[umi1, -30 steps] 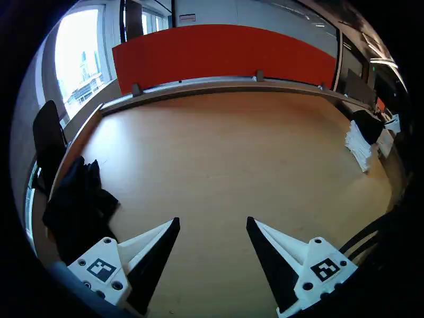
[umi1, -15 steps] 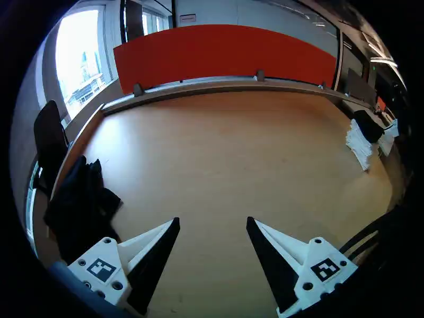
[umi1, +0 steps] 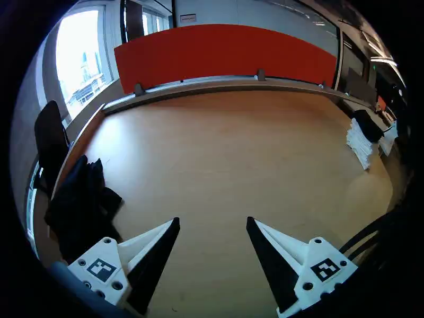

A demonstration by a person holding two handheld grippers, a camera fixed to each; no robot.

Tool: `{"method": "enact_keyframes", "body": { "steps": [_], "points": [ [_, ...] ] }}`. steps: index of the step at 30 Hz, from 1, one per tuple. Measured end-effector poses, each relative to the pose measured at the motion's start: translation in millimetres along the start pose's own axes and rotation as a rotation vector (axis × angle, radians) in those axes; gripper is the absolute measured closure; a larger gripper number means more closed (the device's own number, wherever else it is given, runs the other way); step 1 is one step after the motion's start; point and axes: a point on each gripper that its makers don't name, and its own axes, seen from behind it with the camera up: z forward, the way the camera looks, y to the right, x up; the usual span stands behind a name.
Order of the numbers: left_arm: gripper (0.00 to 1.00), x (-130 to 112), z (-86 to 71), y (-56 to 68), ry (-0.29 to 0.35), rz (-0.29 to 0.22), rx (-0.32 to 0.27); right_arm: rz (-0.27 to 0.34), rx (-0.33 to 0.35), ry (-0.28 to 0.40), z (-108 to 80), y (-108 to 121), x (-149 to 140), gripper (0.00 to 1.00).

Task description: Fold towel

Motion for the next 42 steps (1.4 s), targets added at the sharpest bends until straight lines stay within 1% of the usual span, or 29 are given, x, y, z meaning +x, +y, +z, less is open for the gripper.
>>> {"method": "enact_keyframes", "body": {
  "steps": [2, 4, 7, 10, 16, 18, 19, 20, 32, 35, 42],
  "points": [
    [0.07, 0, 0.0, 0.1, 0.0, 0.0, 0.0, 0.0, -0.004, -0.006, 0.3, 0, -2, 0.91],
    [0.07, -1, -0.1, 0.1, 0.0, -0.001, 0.0, 0.0, -0.013, -0.013, 0.7, 2, -4, 0.84],
    [0.07, -1, -0.3, 0.1, -0.001, 0.0, 0.0, 0.0, -0.025, -0.019, 0.9, 5, -8, 0.8],
    [0.07, -1, -0.2, -0.1, 0.0, 0.001, 0.0, 0.002, -0.035, -0.022, 0.5, 7, -10, 0.73],
    [0.07, 0, 0.0, -0.2, 0.001, 0.001, 0.0, 0.012, -0.044, -0.013, -0.2, 9, -9, 0.24],
    [0.07, 0, -0.1, -0.1, 0.002, 0.001, 0.0, 0.015, -0.045, -0.005, -0.5, 8, -8, 0.05],
    [0.07, 1, -0.2, 0.0, 0.002, 0.001, -0.001, 0.016, -0.045, -0.002, -0.7, 8, -7, 0.01],
    [0.07, 1, -0.3, 0.1, 0.002, 0.0, -0.001, 0.017, -0.045, 0.001, -0.8, 8, -6, 0.0],
    [0.07, 2, -2.2, 0.1, 0.006, 0.0, -0.001, 0.024, -0.041, 0.032, -4.5, 4, 4, 0.0],
    [0.07, 2, -2.5, -0.6, 0.008, -0.001, 0.001, 0.035, -0.04, 0.046, -5.4, 2, 8, 0.0],
    [0.06, 4, -3.2, 0.4, 0.012, 0.0, 0.001, 0.081, -0.024, 0.099, -9.8, -4, 19, 0.0]
  ]
}}
